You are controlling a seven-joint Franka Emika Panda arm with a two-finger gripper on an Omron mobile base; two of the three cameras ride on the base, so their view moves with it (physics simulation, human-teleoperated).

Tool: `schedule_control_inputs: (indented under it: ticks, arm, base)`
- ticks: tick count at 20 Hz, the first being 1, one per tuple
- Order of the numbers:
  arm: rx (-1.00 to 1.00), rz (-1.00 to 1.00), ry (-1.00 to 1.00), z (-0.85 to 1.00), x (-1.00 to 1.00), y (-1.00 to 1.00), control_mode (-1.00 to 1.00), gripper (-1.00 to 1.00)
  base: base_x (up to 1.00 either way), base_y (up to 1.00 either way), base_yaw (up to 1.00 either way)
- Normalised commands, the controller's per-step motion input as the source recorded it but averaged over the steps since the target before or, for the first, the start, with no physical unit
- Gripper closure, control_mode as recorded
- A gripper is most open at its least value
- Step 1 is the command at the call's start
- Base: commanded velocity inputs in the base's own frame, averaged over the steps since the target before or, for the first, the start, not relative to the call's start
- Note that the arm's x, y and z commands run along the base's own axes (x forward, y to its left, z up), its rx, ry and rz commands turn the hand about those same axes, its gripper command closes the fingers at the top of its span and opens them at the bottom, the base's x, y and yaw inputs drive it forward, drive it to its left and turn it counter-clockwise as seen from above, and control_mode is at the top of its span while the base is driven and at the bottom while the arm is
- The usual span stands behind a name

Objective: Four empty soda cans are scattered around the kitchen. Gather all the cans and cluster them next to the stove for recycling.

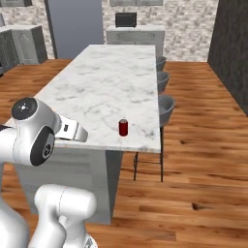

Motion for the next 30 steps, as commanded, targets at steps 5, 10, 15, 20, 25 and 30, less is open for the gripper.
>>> schedule_control_inputs:
  ticks: [5, 10, 15, 20, 25, 30]
  arm:
    - [0.00, 0.00, 0.00, 0.00, 0.00, 0.00, 1.00, -1.00]
    - [0.00, 0.00, 0.00, 0.00, 0.00, 0.00, 1.00, -1.00]
    - [0.00, 0.00, 0.00, 0.00, 0.00, 0.00, 1.00, -1.00]
    - [0.00, 0.00, 0.00, 0.00, 0.00, 0.00, 1.00, -1.00]
    - [0.00, 0.00, 0.00, 0.00, 0.00, 0.00, 1.00, -1.00]
    - [0.00, 0.00, 0.00, 0.00, 0.00, 0.00, 1.00, -1.00]
  base:
    - [0.13, -0.47, 0.06]
    - [0.10, -0.55, 0.06]
    - [0.08, -0.41, 0.06]
    - [0.29, -0.09, 0.02]
    - [0.35, 0.00, 0.01]
    - [0.29, 0.03, 0.01]
